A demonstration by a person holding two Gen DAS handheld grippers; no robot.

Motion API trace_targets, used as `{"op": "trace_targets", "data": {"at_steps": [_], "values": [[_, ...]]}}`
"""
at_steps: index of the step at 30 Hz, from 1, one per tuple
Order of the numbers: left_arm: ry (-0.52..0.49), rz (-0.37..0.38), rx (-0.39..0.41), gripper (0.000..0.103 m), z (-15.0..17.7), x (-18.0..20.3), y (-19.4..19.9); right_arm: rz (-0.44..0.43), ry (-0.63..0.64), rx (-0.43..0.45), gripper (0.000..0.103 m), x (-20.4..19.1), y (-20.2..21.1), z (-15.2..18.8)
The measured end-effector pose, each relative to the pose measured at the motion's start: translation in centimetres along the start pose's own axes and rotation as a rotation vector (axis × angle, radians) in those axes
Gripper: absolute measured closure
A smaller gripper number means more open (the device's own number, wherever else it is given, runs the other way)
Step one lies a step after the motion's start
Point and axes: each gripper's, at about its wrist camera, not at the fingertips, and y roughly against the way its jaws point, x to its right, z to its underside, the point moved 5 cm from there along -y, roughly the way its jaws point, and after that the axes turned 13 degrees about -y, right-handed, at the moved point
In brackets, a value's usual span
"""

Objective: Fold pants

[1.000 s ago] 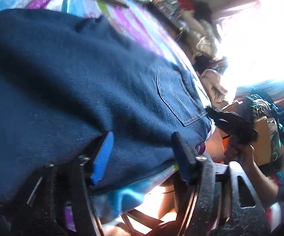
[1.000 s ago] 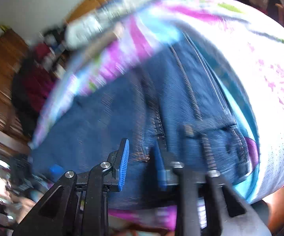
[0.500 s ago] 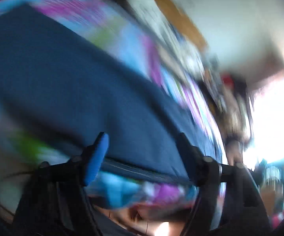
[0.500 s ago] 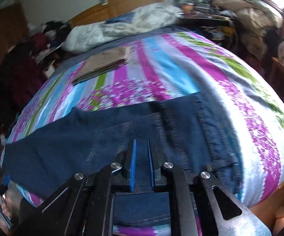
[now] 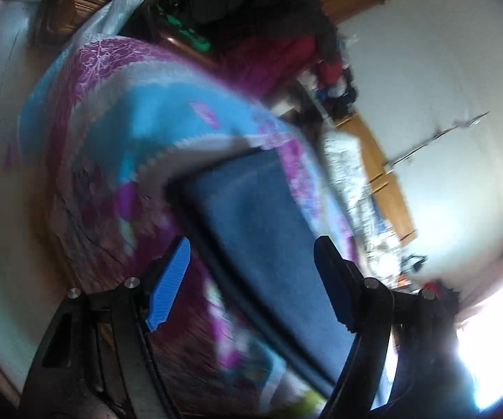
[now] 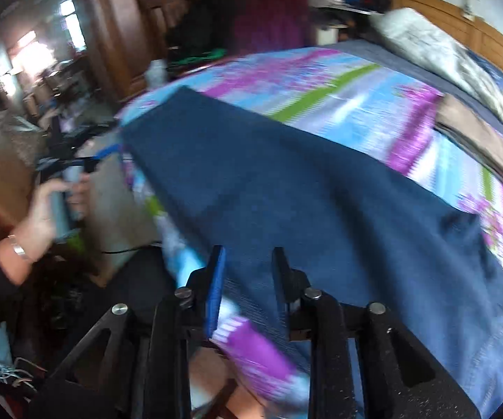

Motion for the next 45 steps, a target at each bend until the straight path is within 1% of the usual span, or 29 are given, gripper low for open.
{"op": "trace_targets", "data": {"at_steps": [1, 3, 6, 7, 9, 10, 12, 17, 20, 21, 23, 27, 28, 30, 32, 33, 34, 35, 36, 37, 38, 39, 41, 43, 44, 45], "values": [[0.006, -0.011, -0.012, 0.029, 0.1, -0.8, -0.5, -0.017, 0.008, -0.021, 0.075, -0.7, -0.4, 0.2], [0.031, 0.001, -0.007, 0.029, -0.1, -1.6, -1.1, -0.010, 0.033, -0.048, 0.075, -1.5, -0.7, 1.1], [0.037, 0.034, 0.013, 0.029, 0.2, -1.7, -1.3, 0.052, 0.061, -0.092, 0.074, -1.1, -2.1, 1.7], [0.033, 0.040, 0.021, 0.029, -0.1, -1.7, -1.2, 0.071, 0.053, -0.109, 0.074, -0.7, -2.6, 2.0], [0.021, 0.055, 0.040, 0.026, -0.4, -1.6, -1.2, 0.083, 0.016, -0.128, 0.074, 0.3, -2.5, 2.4], [0.032, 0.046, 0.040, 0.026, -0.7, -1.7, -1.3, 0.080, -0.004, -0.132, 0.074, 0.7, -2.3, 2.7], [0.046, 0.069, 0.049, 0.025, -0.9, -1.7, -1.1, 0.078, -0.033, -0.136, 0.074, 0.9, -2.3, 3.0], [0.020, 0.116, 0.058, 0.025, -1.1, -0.9, -0.7, 0.085, -0.050, -0.153, 0.074, 1.7, -3.3, 2.9], [-0.037, 0.116, 0.067, 0.025, -1.6, 0.0, -1.2, 0.085, -0.042, -0.163, 0.074, 1.6, -3.5, 3.2], [-0.052, 0.102, 0.054, 0.025, -1.6, 0.1, -1.6, 0.087, -0.039, -0.163, 0.074, 1.5, -3.5, 3.3], [-0.039, 0.109, 0.041, 0.025, -1.6, -0.1, -2.2, 0.092, -0.029, -0.161, 0.074, 1.5, -3.4, 3.4], [-0.020, 0.195, 0.071, 0.024, -2.1, 0.4, -2.1, 0.109, -0.036, -0.161, 0.074, 2.1, -3.2, 3.8], [-0.022, 0.196, 0.073, 0.024, -2.3, 0.3, -2.4, 0.116, -0.043, -0.164, 0.074, 2.4, -3.3, 3.9], [-0.029, 0.164, 0.046, 0.024, -2.9, -0.2, -4.0, 0.125, -0.059, -0.170, 0.074, 2.9, -3.3, 4.0], [-0.024, 0.156, 0.062, 0.024, -3.7, -0.3, -4.4, 0.131, -0.080, -0.174, 0.074, 3.5, -3.0, 4.1], [-0.030, 0.147, 0.055, 0.024, -4.1, 0.0, -4.7, 0.137, -0.091, -0.173, 0.074, 4.0, -2.7, 4.2], [-0.048, 0.124, 0.035, 0.027, -4.5, 0.5, -5.1, 0.144, -0.106, -0.167, 0.074, 4.7, -2.2, 4.2], [-0.071, 0.095, 0.027, 0.051, -4.6, 0.7, -5.3, 0.152, -0.120, -0.158, 0.074, 5.3, -1.6, 4.2], [-0.126, 0.037, 0.007, 0.074, -4.7, 1.0, -5.7, 0.162, -0.137, -0.146, 0.074, 6.1, -1.0, 4.3], [-0.143, 0.018, -0.018, 0.095, -4.5, 0.9, -6.1, 0.176, -0.157, -0.130, 0.074, 7.1, -0.1, 4.4], [-0.151, -0.005, -0.036, 0.096, -4.3, 0.9, -6.3, 0.190, -0.178, -0.117, 0.074, 8.2, 0.6, 4.6], [-0.169, -0.034, -0.033, 0.096, -4.2, 1.2, -6.1, 0.201, -0.202, -0.104, 0.074, 9.2, 1.4, 4.8], [-0.224, -0.057, -0.029, 0.096, -4.3, 3.0, -5.5, 0.227, -0.268, -0.072, 0.074, 11.8, 3.3, 5.7], [-0.323, -0.052, -0.023, 0.096, -4.4, 7.1, -4.9, 0.241, -0.324, -0.045, 0.074, 14.0, 5.0, 6.6], [-0.355, -0.048, -0.021, 0.096, -4.4, 8.8, -4.8, 0.252, -0.354, -0.024, 0.074, 15.4, 6.0, 7.2], [-0.413, -0.030, -0.021, 0.096, -4.1, 12.0, -4.5, 0.261, -0.374, -0.010, 0.074, 16.3, 6.7, 7.7]]}}
